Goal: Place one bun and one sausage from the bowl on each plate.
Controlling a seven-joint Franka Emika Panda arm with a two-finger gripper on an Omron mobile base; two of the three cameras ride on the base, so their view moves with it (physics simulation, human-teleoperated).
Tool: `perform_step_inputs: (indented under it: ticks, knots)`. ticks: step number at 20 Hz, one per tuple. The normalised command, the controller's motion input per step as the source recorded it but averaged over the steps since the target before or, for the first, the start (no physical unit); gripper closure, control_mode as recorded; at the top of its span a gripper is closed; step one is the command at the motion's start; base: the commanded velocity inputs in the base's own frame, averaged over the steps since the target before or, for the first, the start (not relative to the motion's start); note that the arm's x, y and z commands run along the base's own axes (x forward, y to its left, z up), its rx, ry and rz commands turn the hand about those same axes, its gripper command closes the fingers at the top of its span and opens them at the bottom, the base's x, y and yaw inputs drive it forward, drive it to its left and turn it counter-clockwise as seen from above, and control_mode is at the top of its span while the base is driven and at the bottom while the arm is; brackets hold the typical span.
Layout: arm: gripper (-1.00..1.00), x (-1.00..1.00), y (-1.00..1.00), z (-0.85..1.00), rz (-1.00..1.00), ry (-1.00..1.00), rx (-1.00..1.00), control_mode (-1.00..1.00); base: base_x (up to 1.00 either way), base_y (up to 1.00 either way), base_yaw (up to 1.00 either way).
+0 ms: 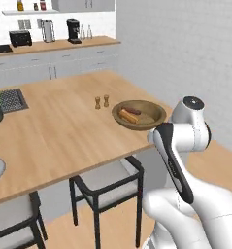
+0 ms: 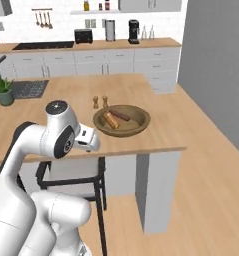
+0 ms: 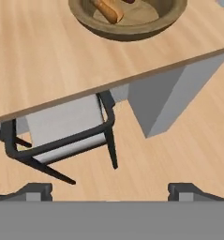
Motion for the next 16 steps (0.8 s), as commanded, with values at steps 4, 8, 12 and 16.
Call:
perform_step_inputs:
  ticks: [4, 8, 12, 16]
  knots:
    - [-1.0, 0.0, 0.0, 0.0, 0.0, 0.0, 0.0, 1.0, 0.65, -0.88, 0.02]
    - [-1.0, 0.0, 0.0, 0.0, 0.0, 0.0, 0.0, 1.0, 0.72, -0.38, 0.14]
    - [-1.0, 0.0, 0.0, 0.0, 0.0, 0.0, 0.0, 1.0, 0.79, -0.04, 0.46]
    - [-1.0, 0.0, 0.0, 0.0, 0.0, 0.0, 0.0, 1.0, 0.55, -0.54, 0.46]
